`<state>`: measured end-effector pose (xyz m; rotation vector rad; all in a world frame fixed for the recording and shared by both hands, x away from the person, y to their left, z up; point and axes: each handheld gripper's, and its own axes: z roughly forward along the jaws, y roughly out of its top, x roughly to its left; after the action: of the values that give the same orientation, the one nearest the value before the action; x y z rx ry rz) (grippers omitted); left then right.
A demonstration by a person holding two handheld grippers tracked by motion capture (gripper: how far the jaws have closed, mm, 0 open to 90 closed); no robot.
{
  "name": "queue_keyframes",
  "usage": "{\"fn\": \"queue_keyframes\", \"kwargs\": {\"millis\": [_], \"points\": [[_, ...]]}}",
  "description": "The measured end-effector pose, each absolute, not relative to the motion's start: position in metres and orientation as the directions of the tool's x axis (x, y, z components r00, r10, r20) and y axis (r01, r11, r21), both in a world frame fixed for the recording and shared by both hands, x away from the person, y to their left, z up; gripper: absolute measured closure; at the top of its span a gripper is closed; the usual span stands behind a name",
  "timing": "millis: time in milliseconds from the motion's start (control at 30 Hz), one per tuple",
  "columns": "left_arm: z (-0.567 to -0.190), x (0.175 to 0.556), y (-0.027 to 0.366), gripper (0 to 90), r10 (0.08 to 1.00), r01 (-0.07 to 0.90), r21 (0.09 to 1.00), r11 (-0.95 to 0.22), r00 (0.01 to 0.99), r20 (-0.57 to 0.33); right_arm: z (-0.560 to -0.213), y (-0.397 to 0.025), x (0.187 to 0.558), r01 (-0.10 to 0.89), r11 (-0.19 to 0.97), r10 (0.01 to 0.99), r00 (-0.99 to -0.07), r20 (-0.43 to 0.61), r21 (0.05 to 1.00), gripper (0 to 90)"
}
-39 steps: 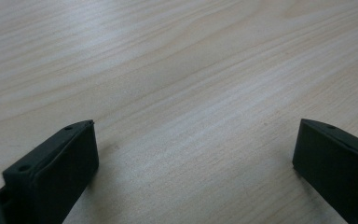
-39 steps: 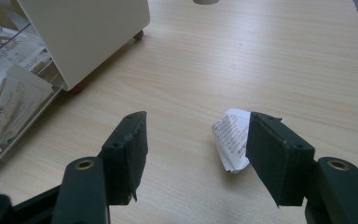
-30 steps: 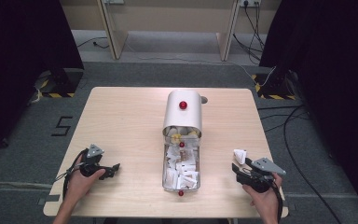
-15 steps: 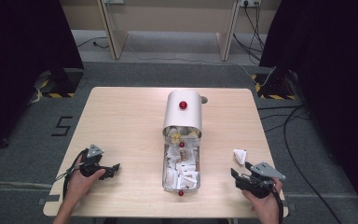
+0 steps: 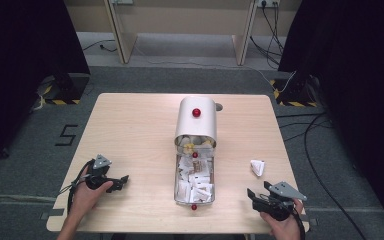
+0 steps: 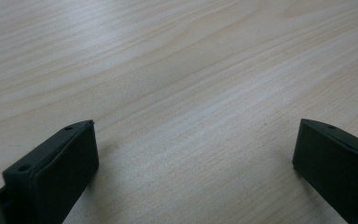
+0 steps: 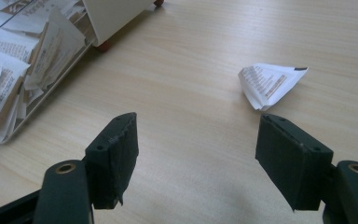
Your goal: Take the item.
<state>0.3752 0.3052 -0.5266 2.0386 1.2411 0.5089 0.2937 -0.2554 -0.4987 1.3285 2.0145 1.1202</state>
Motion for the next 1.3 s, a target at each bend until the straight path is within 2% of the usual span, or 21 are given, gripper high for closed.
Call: {"fn": "queue_keyframes", "kwargs": {"millis": [567,1300], "points": [[-0.527,0.375,0.305,0.0,0.884,0.615,0.726,-0.308,0.467,-0.021,-0.511,-0.262,0.278,0.542,0.178,0.912,-0.404,0.07,0.821,30.7],[-0.527,0.375,0.305,0.0,0.884,0.615,0.726,-0.308,0.467,-0.021,-0.521,-0.258,0.262,0.552,0.21,0.913,-0.406,0.04,0.807,30.6]]}}
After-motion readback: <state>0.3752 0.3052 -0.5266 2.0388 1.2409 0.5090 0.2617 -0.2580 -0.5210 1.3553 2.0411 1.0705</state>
